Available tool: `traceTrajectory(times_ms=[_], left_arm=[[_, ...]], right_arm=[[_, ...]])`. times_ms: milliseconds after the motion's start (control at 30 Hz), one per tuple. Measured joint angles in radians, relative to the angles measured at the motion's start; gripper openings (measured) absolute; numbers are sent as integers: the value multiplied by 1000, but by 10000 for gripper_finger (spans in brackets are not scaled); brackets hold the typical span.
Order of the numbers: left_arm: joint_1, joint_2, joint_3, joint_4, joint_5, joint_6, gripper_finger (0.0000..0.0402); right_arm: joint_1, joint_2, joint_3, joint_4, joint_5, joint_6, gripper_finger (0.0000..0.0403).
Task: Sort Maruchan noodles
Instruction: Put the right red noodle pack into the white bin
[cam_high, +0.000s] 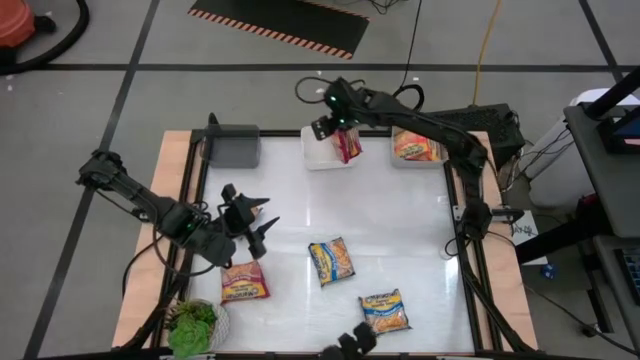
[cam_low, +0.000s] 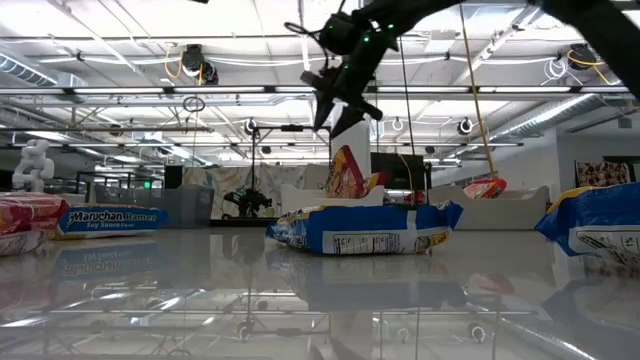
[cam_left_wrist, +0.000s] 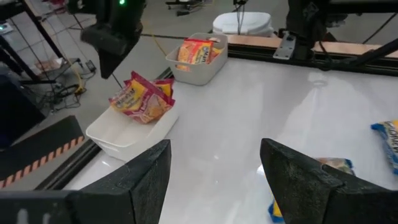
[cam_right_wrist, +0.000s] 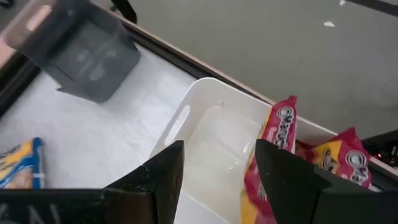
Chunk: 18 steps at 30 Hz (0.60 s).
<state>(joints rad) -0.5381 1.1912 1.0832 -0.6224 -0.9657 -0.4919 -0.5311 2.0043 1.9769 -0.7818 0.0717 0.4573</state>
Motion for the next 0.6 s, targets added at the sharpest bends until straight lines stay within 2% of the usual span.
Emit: traceTrajectory(times_ms=[100,200,367,600], left_arm=[[11,0,0,0,14,21,253],[17,0,0,0,24,38,253],[17,0,0,0,24,43,253],[16,0,0,-1,26,40,253]], right_arm=[[-6,82,120,-85,-29,-18,193],[-10,145,180,-169,-24,-28,193],[-30,202,186,-228,-20,-17,193],[-39,215,187,-245,-18,-22,193]])
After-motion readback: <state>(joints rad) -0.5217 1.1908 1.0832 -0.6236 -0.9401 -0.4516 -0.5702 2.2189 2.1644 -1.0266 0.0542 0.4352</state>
